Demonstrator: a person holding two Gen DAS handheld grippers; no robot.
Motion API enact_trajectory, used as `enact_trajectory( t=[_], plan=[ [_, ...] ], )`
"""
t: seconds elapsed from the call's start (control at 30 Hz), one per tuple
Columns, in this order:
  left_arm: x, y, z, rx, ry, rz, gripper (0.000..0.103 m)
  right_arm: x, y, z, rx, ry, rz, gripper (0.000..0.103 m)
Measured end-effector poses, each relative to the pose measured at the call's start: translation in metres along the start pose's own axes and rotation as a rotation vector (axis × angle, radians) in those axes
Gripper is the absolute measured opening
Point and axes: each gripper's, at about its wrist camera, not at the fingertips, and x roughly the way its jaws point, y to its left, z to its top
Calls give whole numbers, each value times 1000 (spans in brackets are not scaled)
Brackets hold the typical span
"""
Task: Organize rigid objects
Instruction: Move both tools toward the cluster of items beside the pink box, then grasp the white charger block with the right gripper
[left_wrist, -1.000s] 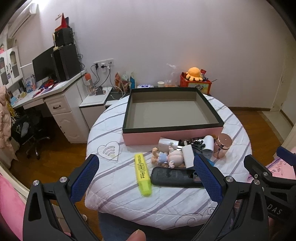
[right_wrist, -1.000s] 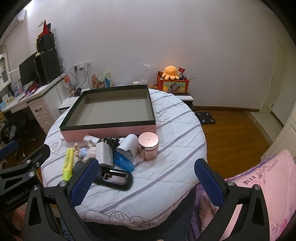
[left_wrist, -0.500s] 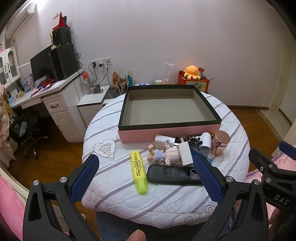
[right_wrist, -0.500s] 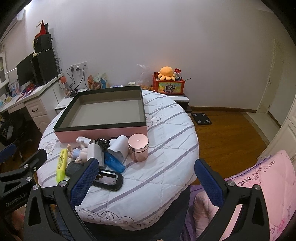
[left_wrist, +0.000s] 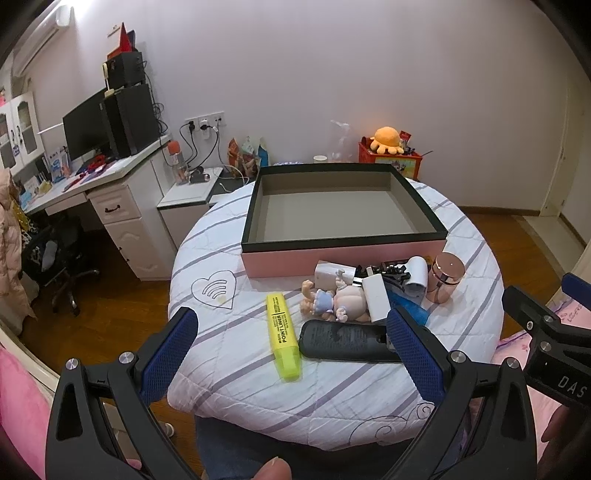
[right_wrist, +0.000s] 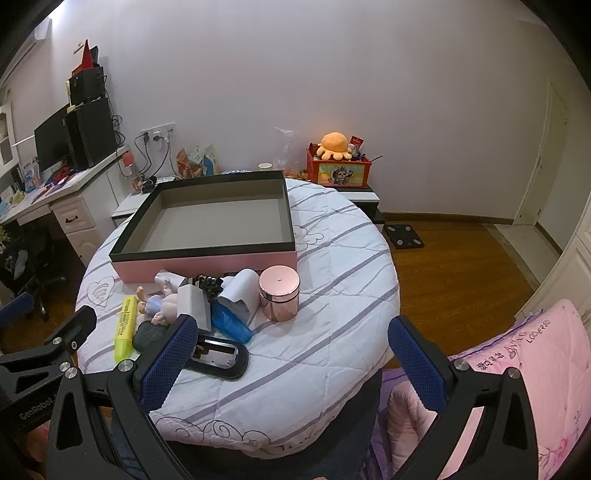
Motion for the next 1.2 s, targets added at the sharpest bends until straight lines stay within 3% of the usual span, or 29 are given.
enact_trajectory(
  t=[0.53, 0.83, 1.2],
  plan=[
    [12, 8, -4, -26, 32, -10, 103, 7, 12, -3, -12, 16, 14, 103],
    [55, 15, -13, -51, 132, -33, 103, 43, 9, -11, -24, 68, 23, 103],
    [99, 20, -15, -63, 180, -61, 103, 93, 16, -12, -57, 133, 34, 103]
  ],
)
